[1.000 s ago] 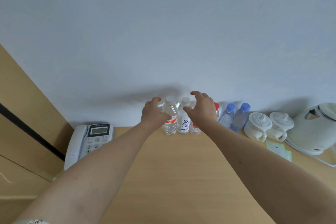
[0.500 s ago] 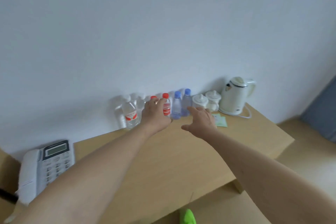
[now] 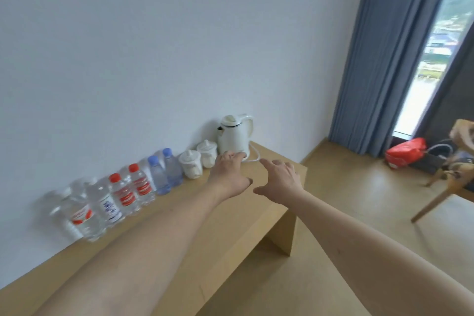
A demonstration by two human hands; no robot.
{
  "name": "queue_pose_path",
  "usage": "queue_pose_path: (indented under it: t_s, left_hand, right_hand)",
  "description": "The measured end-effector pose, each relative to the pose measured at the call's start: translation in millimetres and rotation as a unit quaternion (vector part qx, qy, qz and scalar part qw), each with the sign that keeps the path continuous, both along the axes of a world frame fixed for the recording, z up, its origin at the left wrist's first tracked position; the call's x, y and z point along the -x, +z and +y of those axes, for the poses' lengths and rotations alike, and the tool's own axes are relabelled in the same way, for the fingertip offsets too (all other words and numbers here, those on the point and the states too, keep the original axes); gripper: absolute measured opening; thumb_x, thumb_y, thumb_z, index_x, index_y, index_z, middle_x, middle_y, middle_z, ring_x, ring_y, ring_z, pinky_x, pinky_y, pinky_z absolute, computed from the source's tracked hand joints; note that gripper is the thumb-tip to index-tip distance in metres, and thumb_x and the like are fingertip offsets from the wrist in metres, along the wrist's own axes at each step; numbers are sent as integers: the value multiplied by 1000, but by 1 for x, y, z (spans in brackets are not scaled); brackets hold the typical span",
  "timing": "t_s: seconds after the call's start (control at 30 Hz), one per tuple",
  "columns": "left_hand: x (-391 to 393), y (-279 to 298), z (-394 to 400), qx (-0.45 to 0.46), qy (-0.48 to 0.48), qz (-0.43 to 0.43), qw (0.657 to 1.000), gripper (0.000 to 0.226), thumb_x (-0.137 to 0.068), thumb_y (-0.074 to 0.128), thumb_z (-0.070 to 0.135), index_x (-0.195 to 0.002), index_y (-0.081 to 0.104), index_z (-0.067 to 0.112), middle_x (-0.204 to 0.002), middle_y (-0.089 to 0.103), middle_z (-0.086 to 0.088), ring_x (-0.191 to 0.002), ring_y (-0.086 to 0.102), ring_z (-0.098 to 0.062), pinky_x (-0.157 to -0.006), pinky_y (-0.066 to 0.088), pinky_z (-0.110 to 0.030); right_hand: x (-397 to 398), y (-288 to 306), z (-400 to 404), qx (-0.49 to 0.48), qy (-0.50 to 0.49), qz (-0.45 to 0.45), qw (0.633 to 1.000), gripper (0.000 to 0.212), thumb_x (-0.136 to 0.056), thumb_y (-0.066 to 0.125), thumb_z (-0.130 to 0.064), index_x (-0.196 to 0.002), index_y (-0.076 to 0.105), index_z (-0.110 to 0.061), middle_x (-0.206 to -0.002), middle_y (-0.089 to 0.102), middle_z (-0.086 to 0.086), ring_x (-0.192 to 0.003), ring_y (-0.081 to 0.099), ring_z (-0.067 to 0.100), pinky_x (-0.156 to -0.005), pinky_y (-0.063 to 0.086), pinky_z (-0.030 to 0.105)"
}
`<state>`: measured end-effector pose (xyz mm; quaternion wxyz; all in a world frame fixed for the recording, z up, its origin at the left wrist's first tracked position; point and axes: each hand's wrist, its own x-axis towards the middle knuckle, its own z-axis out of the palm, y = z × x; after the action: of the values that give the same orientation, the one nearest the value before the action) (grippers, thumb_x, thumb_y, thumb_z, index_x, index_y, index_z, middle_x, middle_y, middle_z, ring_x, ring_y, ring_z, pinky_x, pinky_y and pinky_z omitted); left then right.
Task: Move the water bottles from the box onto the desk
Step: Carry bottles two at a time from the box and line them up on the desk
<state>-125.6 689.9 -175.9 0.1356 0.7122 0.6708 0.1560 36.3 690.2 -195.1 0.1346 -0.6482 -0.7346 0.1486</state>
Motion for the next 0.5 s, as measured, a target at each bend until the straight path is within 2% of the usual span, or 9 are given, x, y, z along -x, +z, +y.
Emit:
queue_pose_path:
  t_s: [0.3, 0.5]
  left_hand:
    - [-236, -11, 46, 46, -96, -41, 993, 75, -86, 73, 40, -152, 41, 28, -154, 37, -2, -144, 31, -24, -107, 38, -34]
    - [-390, -17, 55, 59, -194, -33, 979, 77, -85, 74, 41, -153, 41, 27, -155, 38, -4, -145, 33, -24, -111, 38, -36]
  right_hand:
    - [-241, -8, -1, 20, -136, -6, 991, 85, -81, 78, -52, -152, 35, -34, -149, 45, 4, -137, 36, 30, -104, 37, 43]
    - [-387, -11, -18, 37, -234, -11, 971, 86, -80, 79, -53, -152, 37, -31, -147, 48, 7, -136, 38, 31, -104, 37, 44]
